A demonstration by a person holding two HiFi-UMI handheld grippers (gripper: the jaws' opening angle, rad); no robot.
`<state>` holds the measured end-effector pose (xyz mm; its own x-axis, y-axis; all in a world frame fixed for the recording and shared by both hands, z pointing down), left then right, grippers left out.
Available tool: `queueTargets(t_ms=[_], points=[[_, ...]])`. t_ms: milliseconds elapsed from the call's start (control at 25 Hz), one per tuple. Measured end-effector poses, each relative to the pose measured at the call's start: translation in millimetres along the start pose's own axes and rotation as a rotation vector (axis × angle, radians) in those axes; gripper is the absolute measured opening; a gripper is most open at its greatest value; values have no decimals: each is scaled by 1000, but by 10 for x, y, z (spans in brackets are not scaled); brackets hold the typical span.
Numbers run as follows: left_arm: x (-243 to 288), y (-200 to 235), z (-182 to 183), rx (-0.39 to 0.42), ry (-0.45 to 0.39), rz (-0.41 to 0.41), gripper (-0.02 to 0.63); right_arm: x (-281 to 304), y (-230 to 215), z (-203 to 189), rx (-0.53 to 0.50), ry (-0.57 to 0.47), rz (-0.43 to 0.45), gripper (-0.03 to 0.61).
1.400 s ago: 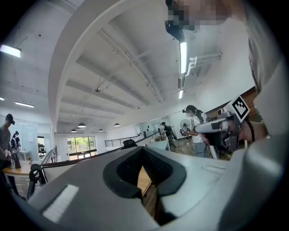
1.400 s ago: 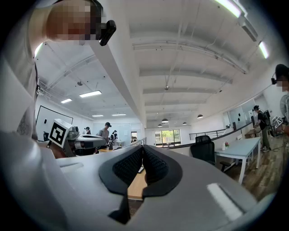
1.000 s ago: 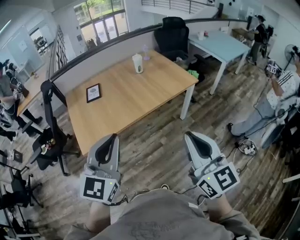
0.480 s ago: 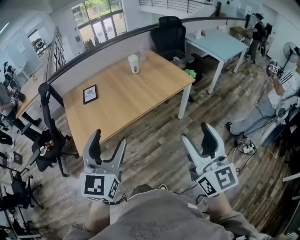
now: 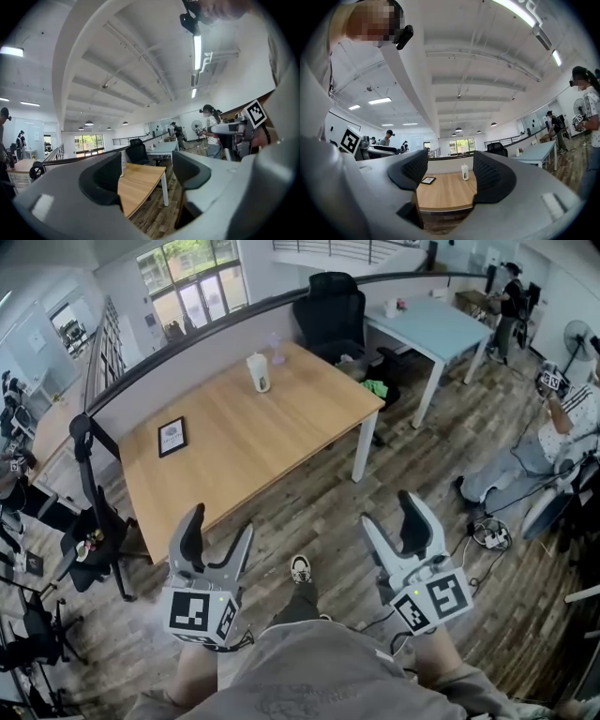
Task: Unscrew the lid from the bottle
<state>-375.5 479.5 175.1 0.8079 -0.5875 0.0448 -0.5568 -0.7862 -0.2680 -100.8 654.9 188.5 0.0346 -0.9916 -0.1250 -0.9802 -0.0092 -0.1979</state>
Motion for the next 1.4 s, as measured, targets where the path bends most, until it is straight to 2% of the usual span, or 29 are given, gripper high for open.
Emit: queueTargets(t_ms=[280,640,1000,1400], points=[[504,135,-141,-32,-2,-11,336,363,-259,-95,-6,31,-13,288],[1353,530,-296,-48,24,-40,336,1235,-641,-202,-7,84,-15,288],[2269,1173,-390,-62,40,-50,334,2302,-986,-187,-9,122,-34,288],[3090,1762,-627,-60,52,-68,334,3372,-1207,-370,-3,157,-24,288]])
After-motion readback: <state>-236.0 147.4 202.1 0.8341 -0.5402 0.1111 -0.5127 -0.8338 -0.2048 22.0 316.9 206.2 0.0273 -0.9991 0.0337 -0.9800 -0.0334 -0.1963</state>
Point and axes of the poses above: the fingertips, and each gripper's own axes: x forward along the fingers, y to its left, z out of its top, the point moved 10 cm from there along -x, backward along the fingers, and after that the axes turned 5 degrees about x, right-handed, at the moved point
